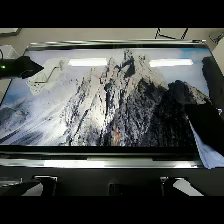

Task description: Fold the clothes and pants, and hang the long-sleeved shirts on hangers.

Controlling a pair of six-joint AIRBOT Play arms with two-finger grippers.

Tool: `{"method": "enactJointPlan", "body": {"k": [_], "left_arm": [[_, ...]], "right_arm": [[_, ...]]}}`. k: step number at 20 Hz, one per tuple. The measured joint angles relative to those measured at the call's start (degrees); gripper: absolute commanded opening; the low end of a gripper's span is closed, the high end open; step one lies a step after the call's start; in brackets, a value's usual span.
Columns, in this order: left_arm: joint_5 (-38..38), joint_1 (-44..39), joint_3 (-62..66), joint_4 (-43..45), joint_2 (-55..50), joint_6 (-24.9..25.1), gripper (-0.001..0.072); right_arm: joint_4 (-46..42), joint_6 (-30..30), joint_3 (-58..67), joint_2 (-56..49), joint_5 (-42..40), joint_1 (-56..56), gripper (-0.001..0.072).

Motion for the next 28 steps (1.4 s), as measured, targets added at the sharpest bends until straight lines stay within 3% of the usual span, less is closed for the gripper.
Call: {"method": "enactJointPlan", "body": {"k": [1,2,3,4,7,10,13,15,16,18,22,28], "left_arm": [[0.00,-0.13,0.00,0.00,0.00,0.00,0.0026],[0.00,-0.24,0.00,0.00,0.00,0.00,0.0026],[0.00,-0.33,0.00,0.00,0.00,0.00,0.0026],[0.00,-0.44,0.00,0.00,0.00,0.00,0.0026],[0.15,-0.57,0.04,-0.04,0.00,-0.02,0.0026],[2.78,-0.72,1.62,-1.20,0.00,-0.02,0.0024],[10.73,-2.14,4.46,-0.26,-0.39,0.20,0.0022],[14.16,-4.13,5.75,7.61,-1.77,-1.92,0.0025],[13.92,-5.16,6.12,13.05,-2.99,-4.33,0.0110],[8.50,-6.43,6.23,21.70,-6.25,-8.33,0.0704],[-8.50,-7.52,-0.63,27.63,-11.26,-10.73,0.0706],[-4.20,-8.66,-16.63,27.08,-5.29,-10.69,0.0710]], "right_arm": [[-0.90,0.07,-1.79,0.15,-0.72,0.00,0.0050],[-1.60,0.24,-3.23,0.24,-1.60,0.00,0.0251],[-2.38,0.37,-4.59,0.33,-2.36,0.00,0.0633],[-2.80,0.39,-5.55,0.39,-2.78,0.00,0.0692],[-3.30,0.11,-5.81,0.44,-3.85,0.02,0.0706],[-1.81,-2.34,1.88,0.46,-6.10,0.11,0.0704],[5.33,-5.14,15.41,0.48,-15.02,3.34,0.0687],[9.81,-6.23,22.16,0.52,-21.40,9.33,0.0687],[11.32,-6.32,24.11,0.39,-23.06,13.14,0.0687],[13.27,-6.19,26.12,-1.07,-22.91,22.10,0.0669],[16.52,-5.68,25.00,-7.78,-10.47,35.91,0.0666],[12.90,-6.95,22.08,-11.52,-2.60,45.13,0.0670]]}}
